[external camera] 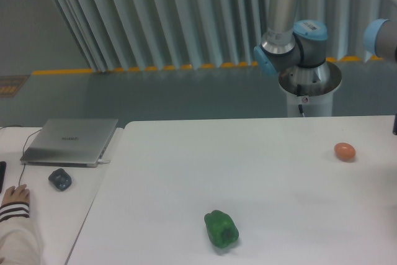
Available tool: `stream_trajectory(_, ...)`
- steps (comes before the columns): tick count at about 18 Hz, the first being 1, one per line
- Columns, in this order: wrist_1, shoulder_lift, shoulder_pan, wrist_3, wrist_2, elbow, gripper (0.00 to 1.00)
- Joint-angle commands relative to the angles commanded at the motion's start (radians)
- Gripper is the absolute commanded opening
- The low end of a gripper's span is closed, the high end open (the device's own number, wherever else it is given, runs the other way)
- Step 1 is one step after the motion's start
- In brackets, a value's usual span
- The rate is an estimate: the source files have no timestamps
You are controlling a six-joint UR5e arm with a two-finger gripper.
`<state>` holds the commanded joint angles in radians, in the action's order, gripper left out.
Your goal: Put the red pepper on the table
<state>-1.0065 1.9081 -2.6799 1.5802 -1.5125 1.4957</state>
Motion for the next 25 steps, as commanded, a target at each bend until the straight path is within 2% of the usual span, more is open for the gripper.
stream_trajectory(4, 0.015, 0.052, -0.002, -0.13, 0.002, -0.075, 1.0)
stream_trajectory(7, 0.072, 0.084, 0.0, -0.154, 0.0, -0.11, 1.0)
stream_trajectory(9, 0.152, 0.104, 0.0, -0.208, 0.002, -0.114, 1.0)
stream_trajectory(10, 0.167, 0.114, 0.0, -0.232, 0.002, -0.115, 1.0)
stream_trajectory(19, 0.21, 0.203, -0.011, -0.264, 0.0, -0.218, 1.0)
stream_trajectory(21, 0.235, 0.213, -0.014, -0.262, 0.0, -0.226, 1.0)
stream_trajectory(25, 0.238, 0.223, -0.014, -0.255, 0.0, -0.222, 1.0)
